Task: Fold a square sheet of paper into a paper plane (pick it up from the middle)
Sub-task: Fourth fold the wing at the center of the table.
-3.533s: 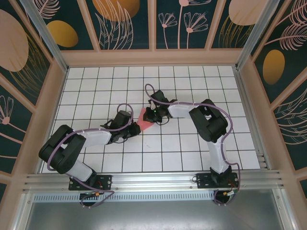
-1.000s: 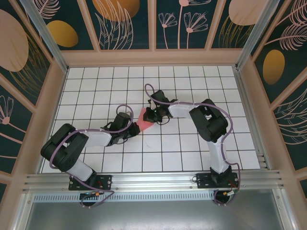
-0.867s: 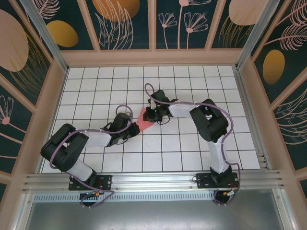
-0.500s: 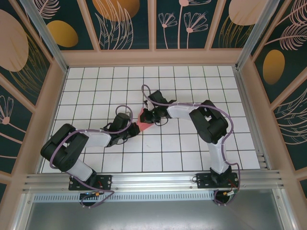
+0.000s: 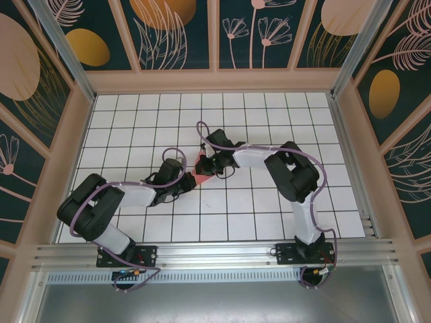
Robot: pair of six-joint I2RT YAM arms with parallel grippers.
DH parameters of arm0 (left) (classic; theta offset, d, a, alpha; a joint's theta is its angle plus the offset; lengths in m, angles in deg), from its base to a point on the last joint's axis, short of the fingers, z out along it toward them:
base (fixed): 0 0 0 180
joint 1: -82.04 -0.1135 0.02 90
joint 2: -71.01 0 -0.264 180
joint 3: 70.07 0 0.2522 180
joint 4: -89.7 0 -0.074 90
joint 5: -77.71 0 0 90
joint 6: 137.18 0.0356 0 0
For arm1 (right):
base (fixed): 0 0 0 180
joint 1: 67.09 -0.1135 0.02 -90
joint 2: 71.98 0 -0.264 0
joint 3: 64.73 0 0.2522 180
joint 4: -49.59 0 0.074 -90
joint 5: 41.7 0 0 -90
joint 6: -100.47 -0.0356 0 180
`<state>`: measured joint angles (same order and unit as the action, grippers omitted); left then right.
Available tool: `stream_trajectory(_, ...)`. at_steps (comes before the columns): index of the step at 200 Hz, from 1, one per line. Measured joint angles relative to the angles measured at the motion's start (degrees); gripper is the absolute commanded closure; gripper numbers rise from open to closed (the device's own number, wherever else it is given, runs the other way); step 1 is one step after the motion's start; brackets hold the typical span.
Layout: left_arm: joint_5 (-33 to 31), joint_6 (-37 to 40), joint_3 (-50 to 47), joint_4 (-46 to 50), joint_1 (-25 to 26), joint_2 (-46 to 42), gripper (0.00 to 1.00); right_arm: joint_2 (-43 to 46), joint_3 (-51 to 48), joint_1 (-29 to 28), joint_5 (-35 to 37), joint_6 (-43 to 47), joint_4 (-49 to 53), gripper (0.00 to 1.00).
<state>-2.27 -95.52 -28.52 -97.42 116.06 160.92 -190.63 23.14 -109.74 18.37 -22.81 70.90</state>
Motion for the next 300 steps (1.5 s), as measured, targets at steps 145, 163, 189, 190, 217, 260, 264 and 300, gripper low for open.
stream_trajectory(145, 1.25, -1.27, 0.35, 4.48, -0.26, -4.68, 0.93, -1.25, 0.02, 0.07, 0.5, -0.04, -0.11, 0.94)
stream_trajectory(163, 1.29, -1.27, 0.35, 5.18, -0.26, -3.69, 0.93, -1.25, 0.02, 0.07, 0.52, -0.04, -0.11, 0.94)
stream_trajectory(189, 1.31, -1.27, 0.26, 5.29, -0.26, -2.86, 0.94, -1.25, 0.02, 0.07, 0.52, -0.04, -0.11, 0.94)
stream_trajectory(190, 1.31, -1.27, 0.26, 5.31, -0.26, -2.84, 0.94, -1.25, 0.02, 0.07, 0.52, -0.04, -0.09, 0.94)
stream_trajectory(217, 1.27, -1.27, -0.39, 4.81, -0.26, -2.86, 0.95, -1.25, 0.02, 0.07, 0.68, -0.04, -0.09, 0.94)
stream_trajectory(260, 1.46, -1.27, -2.23, 2.1, -0.26, -3.21, 0.96, -1.25, 0.02, 0.07, 0.92, -0.07, -0.07, 0.94)
stream_trajectory(264, 1.46, -1.27, -2.43, 1.99, -0.26, -3.32, 0.96, -1.25, 0.02, 0.07, 0.92, -0.07, -0.07, 0.94)
stream_trajectory(300, 1.49, -1.27, -4.44, 1.6, -0.26, -5.2, 0.97, -1.25, 0.02, 0.09, 0.94, -0.07, -0.07, 0.94)
